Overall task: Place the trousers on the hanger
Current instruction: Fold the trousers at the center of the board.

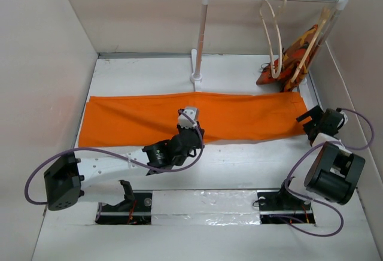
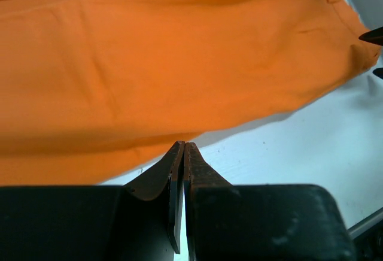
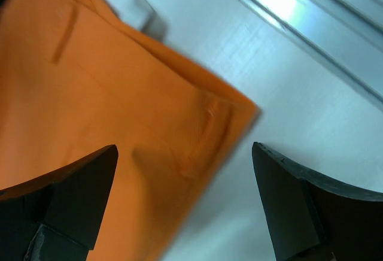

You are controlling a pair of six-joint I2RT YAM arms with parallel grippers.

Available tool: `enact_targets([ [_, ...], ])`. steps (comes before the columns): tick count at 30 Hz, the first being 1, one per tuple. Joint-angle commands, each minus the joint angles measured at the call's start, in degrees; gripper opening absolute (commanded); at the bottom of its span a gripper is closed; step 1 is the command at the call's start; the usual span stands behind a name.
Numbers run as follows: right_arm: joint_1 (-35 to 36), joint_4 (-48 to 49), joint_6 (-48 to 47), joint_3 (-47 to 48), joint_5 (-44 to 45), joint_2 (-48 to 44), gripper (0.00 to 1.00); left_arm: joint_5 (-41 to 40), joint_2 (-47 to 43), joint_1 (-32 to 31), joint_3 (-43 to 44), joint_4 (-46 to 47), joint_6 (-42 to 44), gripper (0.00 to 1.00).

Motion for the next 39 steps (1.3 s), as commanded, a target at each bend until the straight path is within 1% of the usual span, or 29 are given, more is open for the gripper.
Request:
enact_targets([
  [1, -0.9, 4.0, 3.6, 3.0, -6.2, 2.7, 1.00, -2.0, -3.2, 0.2, -2.9, 7.2, 1.3, 0.00],
  [2, -0.9, 4.6, 5.8, 3.1, -7.0, 3.1, 1.00, -1.6, -3.3, 0.2, -3.3, 7.5, 1.3, 0.00],
  [3, -0.9, 4.9, 6.1, 3.5, -7.7, 5.1, 1.00, -1.3, -3.4, 0.2, -3.7, 7.7, 1.3, 0.00],
  [4, -0.9, 2.4, 6.1, 4.4, -7.7, 6.5, 0.99, -1.3, -3.5, 0.2, -3.8, 7.7, 1.2, 0.00],
  [6, -1.5, 2.7, 6.2, 6.5, -8.7, 9.2, 0.99, -1.3, -3.9, 0.2, -4.7, 8.2, 1.0, 0.00],
  [8, -2.1, 2.3, 6.9, 7.7, -10.5, 11.1, 0.97, -1.9, -4.6, 0.2, -5.5, 9.8, 1.3, 0.01],
  [9, -2.7, 1.6, 7.1, 8.2, -11.0, 11.6, 0.94, -2.3, -4.7, 0.2, -5.8, 10.0, 1.3, 0.02],
  [12, -2.7, -1.3, 6.5, 7.7, -10.6, 10.4, 0.90, -1.9, -5.3, 1.5, -6.1, 10.1, 1.3, 0.02],
  [13, -2.7, -0.6, 6.6, 6.9, -10.6, 9.6, 0.86, -1.6, -5.5, 3.1, -6.4, 10.7, 1.3, 0.02],
  [15, -3.2, -0.6, 6.7, 6.1, -10.3, 8.1, 0.81, -0.5, -5.9, 4.2, -7.0, 11.9, 1.5, 0.02],
  [17, -2.4, -2.9, 7.2, 6.6, -9.6, 7.6, 0.77, -0.5, -6.4, 4.9, -7.3, 12.7, 1.8, 0.02],
  [19, -1.7, -4.9, 6.9, 8.5, -8.3, 8.7, 0.65, -0.7, -6.9, 5.7, -8.0, 13.9, 1.8, 0.02],
  [21, -1.7, -5.6, 6.0, 9.9, -8.6, 10.6, 0.55, -0.5, -7.5, 6.4, -8.4, 14.5, 2.0, 0.03],
  [22, -1.7, -5.7, 5.7, 10.7, -8.7, 11.1, 0.42, -0.5, -7.8, 7.0, -8.4, 14.5, 2.0, 0.03],
  [23, -1.7, -5.7, 4.7, 11.1, -8.8, 11.5, 0.36, -0.5, -8.0, 7.0, -8.5, 14.4, 2.0, 0.03],
  [24, -1.7, -5.6, 3.6, 11.3, -9.5, 11.7, 0.21, -0.5, -8.2, 7.7, -8.5, 14.2, 2.1, 0.03],
  [26, -1.7, -4.8, -0.4, 10.9, -9.8, 11.2, 0.00, -0.5, -8.9, 8.2, -8.7, 13.5, 2.1, 0.04],
  [27, -1.7, -5.0, -1.8, 10.6, -10.1, 10.4, 0.00, -0.4, -9.0, 9.0, -8.7, 13.4, 2.4, 0.04],
  [28, -1.7, -6.4, -3.1, 10.1, -9.1, 7.4, 0.00, -0.4, -9.0, 9.6, -8.9, 13.0, 2.5, 0.04],
  [30, 0.8, -7.6, -7.3, 8.0, -6.7, 2.2, 0.00, -0.4, -8.8, 11.4, -8.8, 12.5, 2.6, 0.05],
  [31, 2.9, -10.9, -8.9, 7.5, -5.2, -1.0, 0.00, -0.1, -8.3, 12.1, -8.8, 12.2, 2.5, 0.05],
  [32, 5.6, -12.9, -11.2, 7.0, -0.9, -7.8, 0.00, 0.5, -8.0, 12.9, -8.8, 12.1, 2.4, 0.05],
  [33, 8.7, -14.5, -12.0, 6.7, 1.0, -11.2, 0.00, 1.0, -7.6, 13.7, -8.8, 12.0, 2.0, 0.05],
  [34, 15.2, -15.9, -12.6, 6.3, 2.3, -14.4, 0.00, 1.7, -6.7, 15.3, -8.7, 11.8, 1.4, 0.05],
  [35, 18.6, -16.4, -13.5, 5.9, 3.0, -19.3, 0.00, 3.1, -6.2, 16.0, -8.8, 11.6, 1.1, 0.05],
  [36, 21.8, -17.9, -14.1, 6.1, 5.4, -20.8, 0.00, 3.8, -5.9, 16.6, -8.8, 11.6, 0.7, 0.05],
  [37, 24.9, -21.9, -14.7, 7.6, 6.7, -21.8, 0.00, 4.3, -5.1, 17.2, -9.1, 11.9, 0.5, 0.05],
  [38, 30.8, -23.5, -15.7, 8.5, 7.6, -22.3, 0.00, 5.5, -4.7, 18.5, -9.2, 12.1, 0.1, 0.05],
  [39, 33.8, -24.8, -16.2, 9.5, 9.4, -22.4, 0.00, 6.0, -4.4, 19.1, -9.3, 12.2, -0.2, 0.05],
])
